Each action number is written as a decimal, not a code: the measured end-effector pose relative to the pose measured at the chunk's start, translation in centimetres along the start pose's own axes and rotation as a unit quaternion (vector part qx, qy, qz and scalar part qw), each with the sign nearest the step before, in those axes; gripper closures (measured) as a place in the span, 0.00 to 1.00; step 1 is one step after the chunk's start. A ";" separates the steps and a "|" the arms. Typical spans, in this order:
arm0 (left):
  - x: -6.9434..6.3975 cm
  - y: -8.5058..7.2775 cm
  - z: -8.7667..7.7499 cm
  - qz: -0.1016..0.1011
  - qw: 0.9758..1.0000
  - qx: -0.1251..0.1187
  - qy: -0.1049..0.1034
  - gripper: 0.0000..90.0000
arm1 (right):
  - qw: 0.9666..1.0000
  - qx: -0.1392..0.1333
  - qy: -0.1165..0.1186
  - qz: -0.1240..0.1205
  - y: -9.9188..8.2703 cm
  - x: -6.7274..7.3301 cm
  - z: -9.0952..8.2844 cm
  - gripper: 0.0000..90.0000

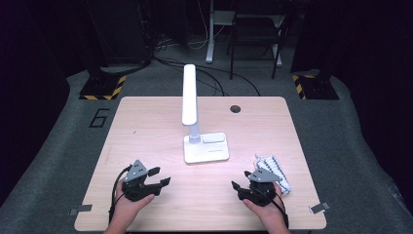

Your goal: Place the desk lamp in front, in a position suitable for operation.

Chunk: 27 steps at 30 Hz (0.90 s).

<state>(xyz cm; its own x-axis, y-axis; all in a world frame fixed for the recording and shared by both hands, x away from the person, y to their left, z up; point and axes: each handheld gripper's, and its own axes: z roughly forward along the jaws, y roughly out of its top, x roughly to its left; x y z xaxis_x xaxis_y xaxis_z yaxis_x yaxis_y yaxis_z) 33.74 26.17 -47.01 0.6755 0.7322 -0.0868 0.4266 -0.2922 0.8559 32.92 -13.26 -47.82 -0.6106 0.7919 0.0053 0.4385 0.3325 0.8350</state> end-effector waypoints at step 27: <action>0.5 4.2 4.3 -0.001 1.000 0.005 0.000 0.45 | 0.999 -0.018 -0.002 0.034 4.1 -1.1 2.9 0.44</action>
<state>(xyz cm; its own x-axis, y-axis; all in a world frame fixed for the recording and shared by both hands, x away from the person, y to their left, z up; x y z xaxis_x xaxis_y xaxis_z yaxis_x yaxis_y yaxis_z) 38.44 22.65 -45.67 0.6743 0.7331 -0.0891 0.4340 -0.2957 0.8510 37.28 -11.29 -46.02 -0.5776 0.8141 0.0606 0.4551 0.2595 0.8518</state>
